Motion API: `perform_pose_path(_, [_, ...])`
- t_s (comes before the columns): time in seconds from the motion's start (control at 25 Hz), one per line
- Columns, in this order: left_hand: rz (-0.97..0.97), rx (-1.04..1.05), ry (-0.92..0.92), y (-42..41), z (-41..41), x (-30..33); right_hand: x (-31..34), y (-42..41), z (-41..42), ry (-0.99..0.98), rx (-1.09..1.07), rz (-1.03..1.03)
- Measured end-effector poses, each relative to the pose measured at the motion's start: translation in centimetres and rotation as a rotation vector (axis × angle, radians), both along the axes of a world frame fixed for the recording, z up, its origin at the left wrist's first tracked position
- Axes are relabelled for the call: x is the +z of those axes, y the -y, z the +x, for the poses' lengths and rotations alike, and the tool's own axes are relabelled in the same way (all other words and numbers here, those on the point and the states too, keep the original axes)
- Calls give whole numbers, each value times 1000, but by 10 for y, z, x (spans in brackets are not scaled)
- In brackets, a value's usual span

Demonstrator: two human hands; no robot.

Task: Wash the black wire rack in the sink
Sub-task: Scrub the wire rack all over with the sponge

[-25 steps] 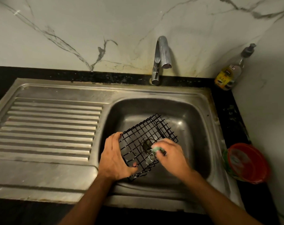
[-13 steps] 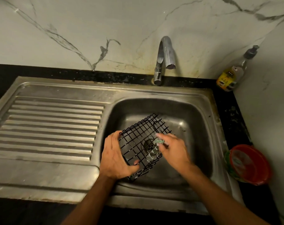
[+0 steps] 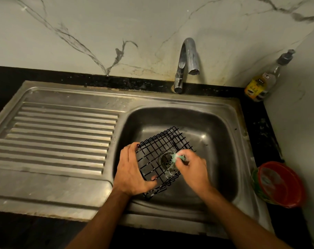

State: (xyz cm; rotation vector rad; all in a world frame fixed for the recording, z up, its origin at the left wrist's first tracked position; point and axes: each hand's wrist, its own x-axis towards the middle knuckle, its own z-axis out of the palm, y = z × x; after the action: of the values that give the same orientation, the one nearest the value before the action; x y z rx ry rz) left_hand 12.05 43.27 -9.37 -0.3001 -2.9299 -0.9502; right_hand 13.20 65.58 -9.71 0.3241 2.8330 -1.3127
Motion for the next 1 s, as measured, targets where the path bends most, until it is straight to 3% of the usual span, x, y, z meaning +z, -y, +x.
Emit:
perform_pose_path(0.12, [13,-1,-6,0,0,-3,18,32,23,-133,203,-57])
perform_pose_path(0.24, [10,-3,-18,0,1,-5,7,37,25,-265,368,15])
perform_pose_path(0.44, [15,11,9,0,-2,-3,-14,-3,-16,20,157,116])
perform_pose_path(0.6, [29,26,13,1,-1,-3,4,7,-7,-1,274,68])
perform_pose_path(0.8, [32,11,2,0,-1,-3,16,18,12,-194,496,130])
perform_pose_path(1.0, [42,13,8,1,1,1,-18,-42,-40,-67,328,293])
